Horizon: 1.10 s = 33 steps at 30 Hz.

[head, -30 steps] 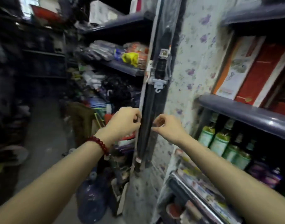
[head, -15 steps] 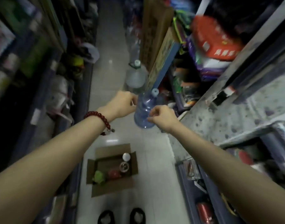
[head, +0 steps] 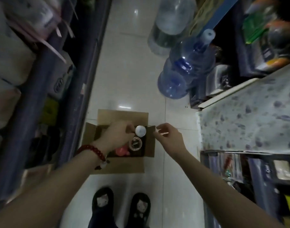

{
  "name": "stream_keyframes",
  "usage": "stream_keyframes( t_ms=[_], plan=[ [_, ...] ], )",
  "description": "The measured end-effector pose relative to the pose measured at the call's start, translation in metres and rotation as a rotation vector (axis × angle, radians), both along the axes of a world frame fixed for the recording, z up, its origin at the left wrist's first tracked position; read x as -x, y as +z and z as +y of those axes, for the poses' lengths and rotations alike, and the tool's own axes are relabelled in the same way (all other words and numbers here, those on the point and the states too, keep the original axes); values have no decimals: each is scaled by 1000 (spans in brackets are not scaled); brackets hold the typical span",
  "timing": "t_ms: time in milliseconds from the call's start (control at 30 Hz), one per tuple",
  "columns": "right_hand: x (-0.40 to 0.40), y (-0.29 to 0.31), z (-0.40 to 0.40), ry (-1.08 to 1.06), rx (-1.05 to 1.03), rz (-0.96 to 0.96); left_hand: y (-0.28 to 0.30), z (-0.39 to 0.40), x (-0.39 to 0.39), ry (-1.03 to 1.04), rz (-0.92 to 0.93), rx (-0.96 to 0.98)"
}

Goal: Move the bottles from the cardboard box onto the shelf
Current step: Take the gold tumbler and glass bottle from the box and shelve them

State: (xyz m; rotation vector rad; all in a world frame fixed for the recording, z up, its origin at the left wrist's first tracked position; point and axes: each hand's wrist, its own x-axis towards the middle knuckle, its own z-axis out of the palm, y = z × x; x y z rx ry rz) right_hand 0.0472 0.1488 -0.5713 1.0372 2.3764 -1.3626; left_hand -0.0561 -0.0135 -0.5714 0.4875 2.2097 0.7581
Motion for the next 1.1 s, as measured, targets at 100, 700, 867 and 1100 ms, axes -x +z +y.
stream_keyframes(
  t_ms=[100,700,867,1100],
  plan=[
    [-3,-66,-2,6,0,17,-70,-9,-20,76,-76,19],
    [32,-264,-26,-72,-42,164,-259,22,-71,388,14,-215],
    [35,-277,-25,-48,-82,162,-283,21,-90,228,36,-122],
    [50,-293,-28,-77,-135,127,-303,28,-85,410,136,-89]
  ],
)
